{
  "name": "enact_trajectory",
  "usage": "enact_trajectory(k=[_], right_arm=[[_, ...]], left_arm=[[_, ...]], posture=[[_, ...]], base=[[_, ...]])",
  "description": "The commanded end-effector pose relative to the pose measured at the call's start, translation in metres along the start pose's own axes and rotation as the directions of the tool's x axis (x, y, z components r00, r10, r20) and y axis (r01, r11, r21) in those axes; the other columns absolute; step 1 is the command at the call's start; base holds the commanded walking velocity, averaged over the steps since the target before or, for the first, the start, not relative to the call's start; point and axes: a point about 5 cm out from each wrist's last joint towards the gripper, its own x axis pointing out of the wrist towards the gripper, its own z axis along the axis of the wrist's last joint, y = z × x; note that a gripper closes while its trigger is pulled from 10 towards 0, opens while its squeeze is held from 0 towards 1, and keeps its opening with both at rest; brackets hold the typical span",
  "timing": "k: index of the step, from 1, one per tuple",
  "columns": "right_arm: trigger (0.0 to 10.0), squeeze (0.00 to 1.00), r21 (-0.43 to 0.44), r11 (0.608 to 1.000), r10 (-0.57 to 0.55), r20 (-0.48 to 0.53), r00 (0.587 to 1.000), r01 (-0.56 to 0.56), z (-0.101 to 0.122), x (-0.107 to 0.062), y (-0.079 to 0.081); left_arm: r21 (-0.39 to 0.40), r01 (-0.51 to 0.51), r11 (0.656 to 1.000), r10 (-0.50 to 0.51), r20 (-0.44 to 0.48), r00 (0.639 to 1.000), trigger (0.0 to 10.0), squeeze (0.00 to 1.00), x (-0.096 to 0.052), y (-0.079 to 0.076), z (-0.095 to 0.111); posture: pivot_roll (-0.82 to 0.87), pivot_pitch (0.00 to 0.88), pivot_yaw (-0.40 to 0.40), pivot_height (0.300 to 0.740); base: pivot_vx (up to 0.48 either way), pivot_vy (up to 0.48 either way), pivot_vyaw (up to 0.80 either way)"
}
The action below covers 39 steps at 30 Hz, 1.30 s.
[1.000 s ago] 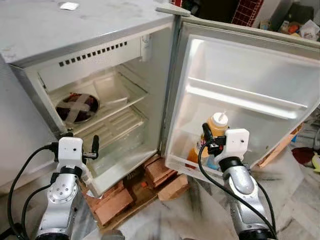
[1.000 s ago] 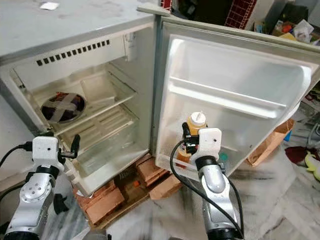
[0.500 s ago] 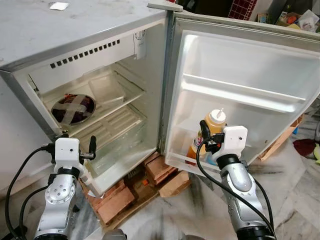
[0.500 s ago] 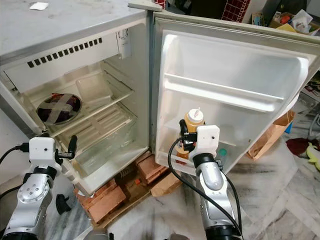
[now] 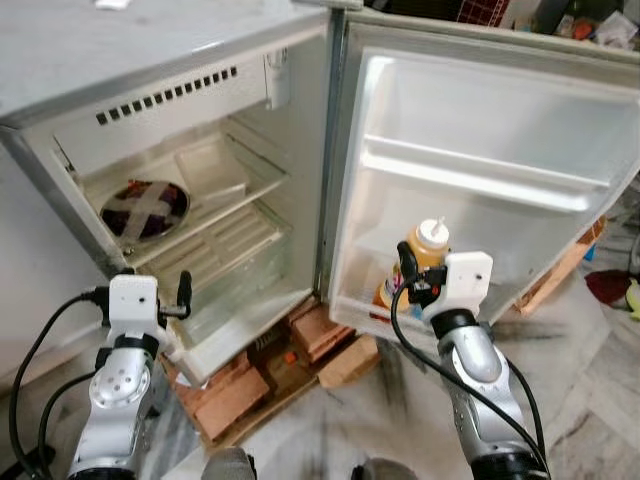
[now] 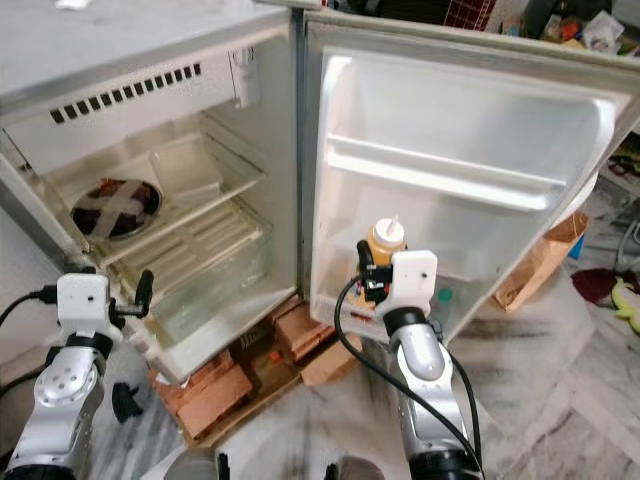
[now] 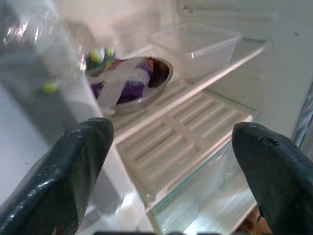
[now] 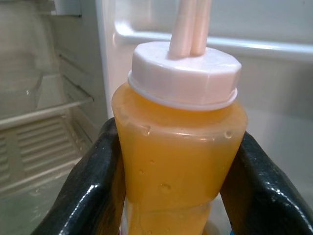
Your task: Restocking fridge
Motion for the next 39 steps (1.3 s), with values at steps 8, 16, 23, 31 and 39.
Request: enact_trajectory(k=[8,16,23,31,39], right_arm=[[10.0,0.0,0.001,1.0,0.016,0.029,0.999,-0.016,0.007,0.003,0.003],[10.0,0.0,-0.002,1.0,0.026,0.036,0.999,-0.025,0.01,0.008,0.003],[10.0,0.0,-0.011,0.999,0.03,0.039,0.999,-0.03,0.01,0.011,0.003],[10.0,0.0,-0.018,0.999,0.039,0.046,0.998,-0.038,0.012,0.012,0.004],[10.0,0.0,-0.027,0.999,0.048,0.054,0.997,-0.047,0.013,0.013,0.005]], left_arm=[[-0.008,-0.001,1.0,0.001,0.012,1.0,10.0,0.0,0.0,-0.004,0.003],[-0.009,-0.002,1.0,0.002,0.017,1.0,10.0,0.0,0.002,-0.006,0.004],[0.0,-0.004,1.0,0.004,0.025,1.0,10.0,0.0,0.004,-0.004,0.005],[0.0,0.01,1.0,-0.01,0.037,0.999,10.0,0.0,0.004,-0.006,0.007],[0.005,0.017,1.0,-0.017,0.043,0.999,10.0,0.0,0.005,-0.007,0.007]], posture=[[0.02,0.048,-0.035,0.618],[0.02,0.052,-0.037,0.618],[0.03,0.053,-0.037,0.618],[0.02,0.056,-0.036,0.618],[0.02,0.059,-0.038,0.618]], base=[[0.0,0.0,0.0],[0.0,0.0,0.0],[0.0,0.0,0.0],[0.182,0.0,0.0],[0.406,0.0,0.0]])
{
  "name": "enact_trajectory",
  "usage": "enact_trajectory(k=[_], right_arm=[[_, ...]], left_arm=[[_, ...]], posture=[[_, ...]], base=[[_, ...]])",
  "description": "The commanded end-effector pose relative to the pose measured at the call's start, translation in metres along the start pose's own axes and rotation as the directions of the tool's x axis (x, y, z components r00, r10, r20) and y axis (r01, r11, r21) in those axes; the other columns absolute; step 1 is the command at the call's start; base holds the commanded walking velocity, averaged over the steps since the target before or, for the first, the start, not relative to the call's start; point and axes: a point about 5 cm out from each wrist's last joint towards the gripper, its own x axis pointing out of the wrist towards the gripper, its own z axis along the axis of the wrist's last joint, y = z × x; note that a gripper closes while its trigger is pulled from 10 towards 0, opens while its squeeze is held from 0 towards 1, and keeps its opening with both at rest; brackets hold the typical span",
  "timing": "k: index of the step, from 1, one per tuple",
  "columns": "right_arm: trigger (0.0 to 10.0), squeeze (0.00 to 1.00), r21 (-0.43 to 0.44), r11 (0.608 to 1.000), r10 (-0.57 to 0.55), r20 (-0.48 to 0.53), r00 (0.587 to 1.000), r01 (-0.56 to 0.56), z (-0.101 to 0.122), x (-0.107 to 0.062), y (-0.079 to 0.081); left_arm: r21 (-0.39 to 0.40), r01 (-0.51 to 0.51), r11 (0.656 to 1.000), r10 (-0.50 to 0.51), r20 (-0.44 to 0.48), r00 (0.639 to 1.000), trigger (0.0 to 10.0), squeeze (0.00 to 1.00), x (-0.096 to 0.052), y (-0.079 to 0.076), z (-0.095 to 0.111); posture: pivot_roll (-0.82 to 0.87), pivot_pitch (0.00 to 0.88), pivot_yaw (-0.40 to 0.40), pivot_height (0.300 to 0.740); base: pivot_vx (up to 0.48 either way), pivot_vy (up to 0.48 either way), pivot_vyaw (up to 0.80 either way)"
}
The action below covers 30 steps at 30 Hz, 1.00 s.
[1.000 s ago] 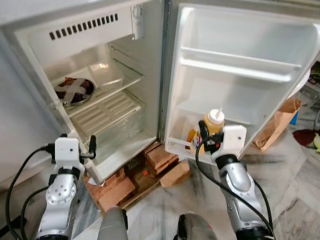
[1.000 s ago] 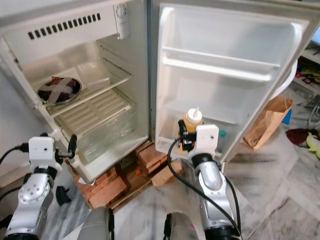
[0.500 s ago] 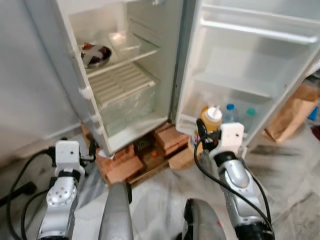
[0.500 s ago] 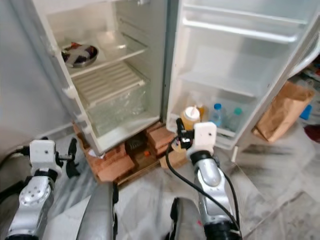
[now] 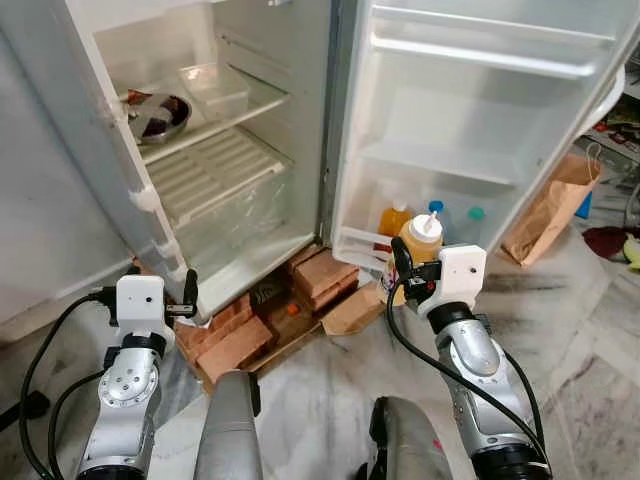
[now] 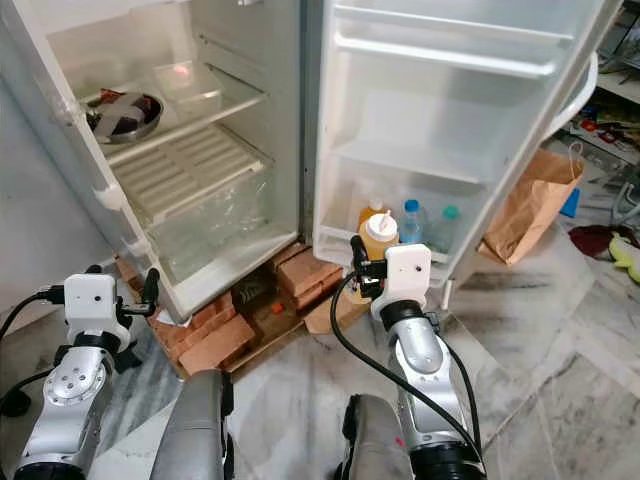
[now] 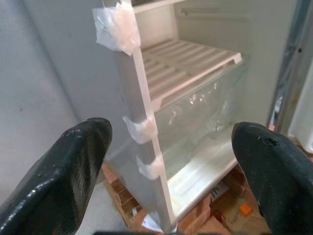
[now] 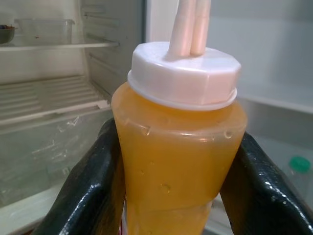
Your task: Restocking fridge
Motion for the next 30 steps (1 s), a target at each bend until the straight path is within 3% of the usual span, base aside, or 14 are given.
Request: enact_trajectory(k=[1,22,30], right_arm=[[10.0,0.0,-0.015,1.0,0.005,0.036,0.999,-0.004,0.0076,0.0042,-0.0009],[10.0,0.0,-0.022,1.0,0.017,0.033,0.999,-0.016,0.0069,0.0057,0.0],[10.0,0.0,-0.018,1.0,0.026,0.021,0.999,-0.025,0.0042,0.0052,0.0012]], left_arm=[[0.016,0.017,1.0,-0.017,0.014,1.0,10.0,0.0,0.0016,-0.0012,0.0028],[0.013,0.021,1.0,-0.021,0.01,1.0,10.0,0.0,0.003,-0.0052,0.0022],[0.013,0.0,1.0,0.0,-0.006,1.0,10.0,0.0,0.0029,-0.0038,0.0006]], posture=[[0.02,0.059,-0.039,0.618],[0.02,0.059,-0.042,0.618],[0.02,0.058,-0.042,0.618]], base=[[0.424,0.0,0.0],[0.41,0.0,0.0],[0.193,0.0,0.0]])
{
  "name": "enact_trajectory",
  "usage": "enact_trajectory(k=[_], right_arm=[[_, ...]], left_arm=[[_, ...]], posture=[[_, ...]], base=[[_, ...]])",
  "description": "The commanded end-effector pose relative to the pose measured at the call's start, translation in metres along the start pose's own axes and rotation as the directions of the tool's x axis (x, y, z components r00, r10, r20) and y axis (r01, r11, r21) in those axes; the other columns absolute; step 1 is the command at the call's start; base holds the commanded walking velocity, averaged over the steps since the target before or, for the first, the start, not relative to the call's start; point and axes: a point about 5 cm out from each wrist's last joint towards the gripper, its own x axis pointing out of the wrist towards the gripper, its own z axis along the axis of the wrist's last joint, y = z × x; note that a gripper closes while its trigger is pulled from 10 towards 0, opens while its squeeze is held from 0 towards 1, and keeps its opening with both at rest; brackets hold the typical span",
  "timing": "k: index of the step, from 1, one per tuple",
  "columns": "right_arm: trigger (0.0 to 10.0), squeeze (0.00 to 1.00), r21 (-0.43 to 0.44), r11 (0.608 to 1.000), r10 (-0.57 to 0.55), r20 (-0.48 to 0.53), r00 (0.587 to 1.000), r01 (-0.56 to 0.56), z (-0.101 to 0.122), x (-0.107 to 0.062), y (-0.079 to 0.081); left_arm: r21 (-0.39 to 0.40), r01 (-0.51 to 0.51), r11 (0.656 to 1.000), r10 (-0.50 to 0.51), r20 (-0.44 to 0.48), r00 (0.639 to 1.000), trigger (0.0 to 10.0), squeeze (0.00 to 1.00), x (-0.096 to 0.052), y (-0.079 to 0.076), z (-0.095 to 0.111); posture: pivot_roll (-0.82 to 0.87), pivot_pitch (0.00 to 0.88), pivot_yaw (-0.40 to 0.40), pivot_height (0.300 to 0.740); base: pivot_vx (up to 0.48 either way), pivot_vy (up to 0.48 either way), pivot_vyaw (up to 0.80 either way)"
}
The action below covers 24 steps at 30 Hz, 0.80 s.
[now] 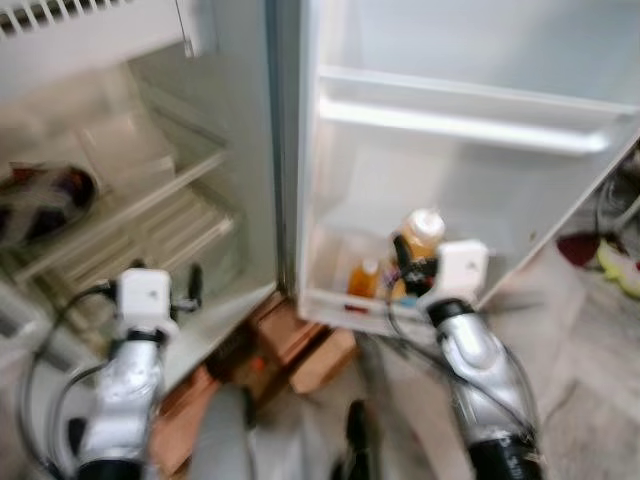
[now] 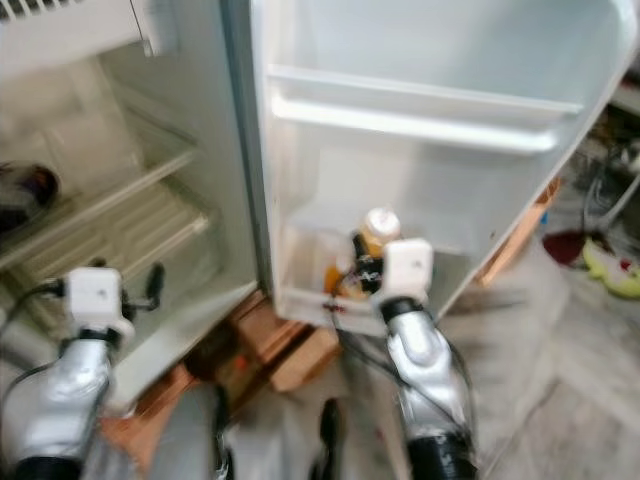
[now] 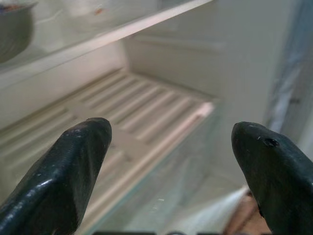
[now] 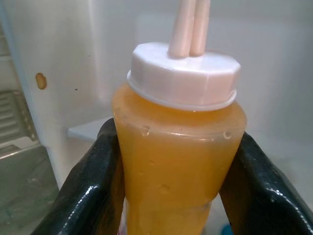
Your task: Restocking fridge
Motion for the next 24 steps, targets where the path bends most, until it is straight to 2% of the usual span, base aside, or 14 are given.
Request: enact_trajectory(k=[1,4,7,9,17,20,24], right_arm=[[10.0,0.0,-0.023,0.999,-0.032,0.006,0.999,0.032,0.002,-0.002,-0.012],[10.0,0.0,-0.027,0.999,-0.022,0.004,1.0,0.022,0.002,-0.002,-0.01],[10.0,0.0,-0.049,0.999,-0.004,0.008,1.0,0.005,0.002,-0.003,-0.008],[10.0,0.0,-0.007,1.0,-0.011,0.004,1.0,0.011,0.0,-0.003,-0.006],[10.0,0.0,-0.057,0.998,0.002,0.002,1.0,-0.002,0.0,-0.002,-0.005],[10.0,0.0,-0.069,0.998,-0.008,-0.004,1.0,0.007,-0.001,-0.002,-0.006],[10.0,0.0,-0.033,0.999,-0.016,-0.014,1.0,0.016,-0.003,-0.002,-0.005]], left_arm=[[-0.002,0.012,1.0,-0.012,-0.012,1.0,10.0,0.0,-0.001,-0.006,-0.002],[-0.004,0.005,1.0,-0.005,-0.017,1.0,10.0,0.0,-0.001,-0.005,-0.002],[-0.001,0.008,1.0,-0.009,-0.018,1.0,10.0,0.0,-0.001,-0.005,-0.002],[0.003,0.014,1.0,-0.014,-0.019,1.0,10.0,0.0,-0.002,-0.005,-0.003],[0.015,0.015,1.0,-0.015,-0.025,1.0,10.0,0.0,-0.002,-0.003,-0.003],[0.023,0.021,1.0,-0.02,-0.038,0.999,10.0,0.0,-0.003,-0.001,-0.006],[0.04,0.03,0.999,-0.027,-0.074,0.997,10.0,0.0,-0.006,0.002,-0.014]], posture=[[0.02,0.058,-0.042,0.618],[0.02,0.058,-0.042,0.618],[0.03,0.058,-0.041,0.618],[0.03,0.058,-0.039,0.618],[0.03,0.064,-0.032,0.618],[0.03,0.064,-0.032,0.618],[0.04,0.073,-0.036,0.618]], base=[[0.0,0.0,0.0],[0.0,0.0,0.0],[0.0,0.0,0.8],[0.0,0.0,0.0],[0.0,0.0,0.0],[0.0,0.0,0.8],[0.0,0.0,0.6]])
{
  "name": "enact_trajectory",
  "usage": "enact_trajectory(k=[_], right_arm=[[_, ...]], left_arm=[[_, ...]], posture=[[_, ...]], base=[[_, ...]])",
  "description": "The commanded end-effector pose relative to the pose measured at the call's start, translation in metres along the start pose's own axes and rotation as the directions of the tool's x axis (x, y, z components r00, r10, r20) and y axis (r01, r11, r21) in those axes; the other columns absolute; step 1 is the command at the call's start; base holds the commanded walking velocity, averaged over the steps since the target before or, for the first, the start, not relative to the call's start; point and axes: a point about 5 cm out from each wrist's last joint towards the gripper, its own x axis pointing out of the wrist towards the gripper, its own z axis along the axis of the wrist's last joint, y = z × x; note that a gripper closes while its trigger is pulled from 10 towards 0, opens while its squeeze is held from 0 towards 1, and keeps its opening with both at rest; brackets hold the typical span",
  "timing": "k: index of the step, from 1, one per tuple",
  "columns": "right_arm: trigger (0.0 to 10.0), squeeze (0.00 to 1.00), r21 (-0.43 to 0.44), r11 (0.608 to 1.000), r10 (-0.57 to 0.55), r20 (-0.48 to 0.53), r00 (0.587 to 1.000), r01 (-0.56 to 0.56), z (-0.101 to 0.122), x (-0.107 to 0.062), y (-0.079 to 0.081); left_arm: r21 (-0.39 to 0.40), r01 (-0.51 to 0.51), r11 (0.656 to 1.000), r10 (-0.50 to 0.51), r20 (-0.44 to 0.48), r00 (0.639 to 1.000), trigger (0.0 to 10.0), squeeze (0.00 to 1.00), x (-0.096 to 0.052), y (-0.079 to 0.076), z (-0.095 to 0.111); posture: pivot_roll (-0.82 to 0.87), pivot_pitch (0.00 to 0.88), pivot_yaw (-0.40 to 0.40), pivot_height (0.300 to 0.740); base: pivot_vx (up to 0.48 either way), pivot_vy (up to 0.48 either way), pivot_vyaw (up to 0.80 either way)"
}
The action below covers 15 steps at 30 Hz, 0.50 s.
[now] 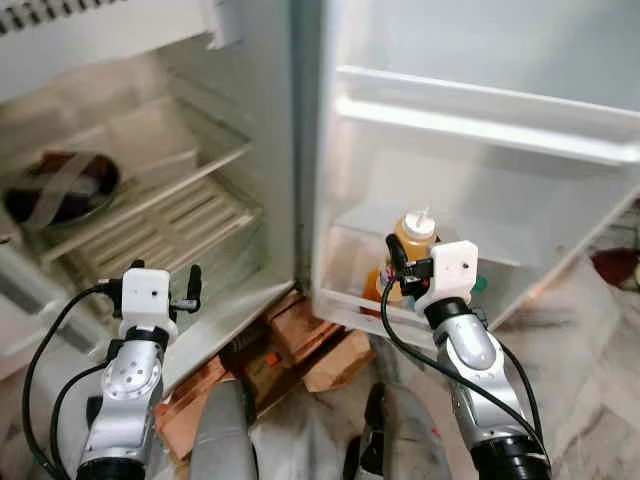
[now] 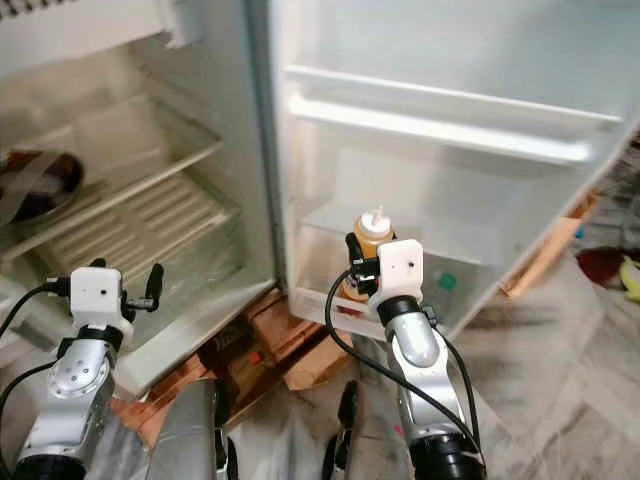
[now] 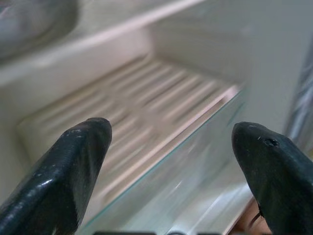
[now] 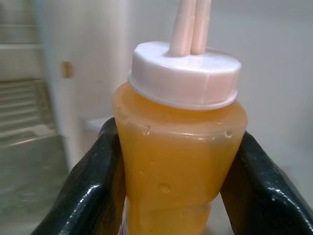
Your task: Restocking fridge
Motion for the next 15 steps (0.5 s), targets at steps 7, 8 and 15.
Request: enact_trajectory(k=[7,8,15], right_arm=[[10.0,0.0,0.068,0.994,0.095,-0.058,0.994,-0.091,-0.011,-0.001,0.016],[10.0,0.0,0.068,0.994,0.095,-0.058,0.994,-0.091,-0.011,-0.001,0.016],[10.0,0.0,0.057,0.99,0.131,-0.078,0.988,-0.126,-0.015,0.002,0.019]], left_arm=[[0.015,-0.001,1.0,0.002,-0.032,0.999,10.0,0.0,-0.004,0.009,-0.004],[0.015,-0.001,1.0,0.002,-0.032,0.999,10.0,0.0,-0.004,0.009,-0.004],[0.029,-0.006,1.0,0.006,-0.013,1.0,10.0,0.0,-0.001,0.014,0.004]], posture=[[0.05,0.116,-0.043,0.618],[0.05,0.116,-0.043,0.618],[0.06,0.136,-0.044,0.583]], base=[[0.0,0.0,0.0],[0.0,0.0,0.0],[0.0,0.0,0.0]])
